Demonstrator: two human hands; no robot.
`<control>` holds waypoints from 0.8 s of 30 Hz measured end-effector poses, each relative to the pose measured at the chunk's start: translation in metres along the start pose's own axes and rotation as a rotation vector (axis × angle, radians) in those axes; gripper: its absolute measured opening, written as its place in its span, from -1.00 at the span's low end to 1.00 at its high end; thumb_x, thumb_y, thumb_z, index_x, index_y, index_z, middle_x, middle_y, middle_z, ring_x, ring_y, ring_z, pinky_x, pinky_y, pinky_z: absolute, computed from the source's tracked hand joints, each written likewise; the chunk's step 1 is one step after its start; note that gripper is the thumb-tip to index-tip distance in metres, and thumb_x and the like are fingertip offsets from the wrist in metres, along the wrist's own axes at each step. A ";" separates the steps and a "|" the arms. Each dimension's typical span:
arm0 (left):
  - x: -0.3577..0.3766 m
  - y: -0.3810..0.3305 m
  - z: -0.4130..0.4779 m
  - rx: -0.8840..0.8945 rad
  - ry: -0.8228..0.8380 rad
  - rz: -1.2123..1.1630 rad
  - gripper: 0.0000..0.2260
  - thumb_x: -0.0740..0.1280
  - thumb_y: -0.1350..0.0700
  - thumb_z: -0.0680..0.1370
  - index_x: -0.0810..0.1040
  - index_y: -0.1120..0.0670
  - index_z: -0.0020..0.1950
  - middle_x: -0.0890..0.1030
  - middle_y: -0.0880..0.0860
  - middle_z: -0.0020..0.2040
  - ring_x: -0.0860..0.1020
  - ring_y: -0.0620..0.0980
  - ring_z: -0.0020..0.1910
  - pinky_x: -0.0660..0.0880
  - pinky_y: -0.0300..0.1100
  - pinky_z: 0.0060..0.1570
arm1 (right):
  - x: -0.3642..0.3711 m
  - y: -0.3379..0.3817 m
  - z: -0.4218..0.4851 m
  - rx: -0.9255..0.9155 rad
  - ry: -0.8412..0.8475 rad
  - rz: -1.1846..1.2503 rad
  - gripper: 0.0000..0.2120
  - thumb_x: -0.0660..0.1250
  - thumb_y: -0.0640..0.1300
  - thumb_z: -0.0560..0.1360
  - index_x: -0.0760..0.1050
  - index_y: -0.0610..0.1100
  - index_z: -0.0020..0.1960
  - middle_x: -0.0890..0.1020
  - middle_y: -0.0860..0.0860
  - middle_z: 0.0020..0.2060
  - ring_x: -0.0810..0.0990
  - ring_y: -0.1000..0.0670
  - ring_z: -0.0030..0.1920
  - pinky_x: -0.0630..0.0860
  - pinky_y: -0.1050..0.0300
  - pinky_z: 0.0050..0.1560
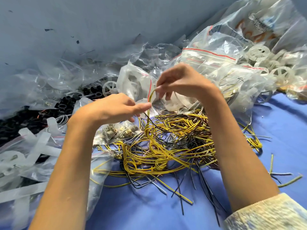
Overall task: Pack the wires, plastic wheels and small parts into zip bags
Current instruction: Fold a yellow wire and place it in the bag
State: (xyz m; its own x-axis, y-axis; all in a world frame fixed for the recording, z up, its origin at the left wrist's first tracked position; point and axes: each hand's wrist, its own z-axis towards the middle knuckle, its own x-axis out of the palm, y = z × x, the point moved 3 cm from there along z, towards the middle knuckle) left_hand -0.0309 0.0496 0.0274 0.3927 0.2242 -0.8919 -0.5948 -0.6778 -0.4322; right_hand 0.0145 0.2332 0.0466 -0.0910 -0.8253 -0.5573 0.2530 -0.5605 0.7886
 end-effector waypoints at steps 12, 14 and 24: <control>0.003 -0.011 -0.001 0.101 -0.043 0.074 -0.61 0.41 -0.14 0.42 0.59 0.21 -0.27 0.49 0.21 -0.35 0.36 -0.01 -0.37 0.26 -0.15 -0.33 | -0.008 0.010 -0.003 0.068 -0.134 -0.221 -0.91 0.47 -0.24 0.39 0.64 -0.22 -0.12 0.66 -0.08 -0.28 0.57 0.12 -0.30 0.49 0.22 -0.19; 0.001 -0.009 -0.002 0.106 -0.048 0.063 -0.63 0.39 -0.11 0.46 0.57 0.22 -0.26 0.47 0.17 -0.35 0.36 0.00 -0.35 0.26 -0.13 -0.31 | -0.008 0.017 -0.003 0.054 -0.141 -0.342 -0.87 0.49 -0.17 0.37 0.64 -0.16 -0.10 0.66 -0.08 -0.19 0.56 0.06 -0.19 0.45 0.17 -0.12; -0.008 -0.003 0.004 0.036 -0.375 0.041 -0.73 0.14 0.00 0.64 0.46 0.14 -0.15 0.49 0.09 -0.26 0.41 0.10 -0.20 0.27 -0.08 -0.24 | 0.011 0.062 0.003 -0.252 -0.251 -0.394 -0.78 0.48 -0.19 0.37 0.62 -0.17 0.01 0.59 -0.03 -0.09 0.54 0.05 -0.13 0.38 0.36 -0.10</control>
State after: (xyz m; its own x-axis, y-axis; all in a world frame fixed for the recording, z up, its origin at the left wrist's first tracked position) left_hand -0.0354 0.0520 0.0356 0.0880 0.4430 -0.8922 -0.6314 -0.6679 -0.3939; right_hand 0.0262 0.1887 0.0901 -0.4457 -0.5640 -0.6952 0.3739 -0.8229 0.4278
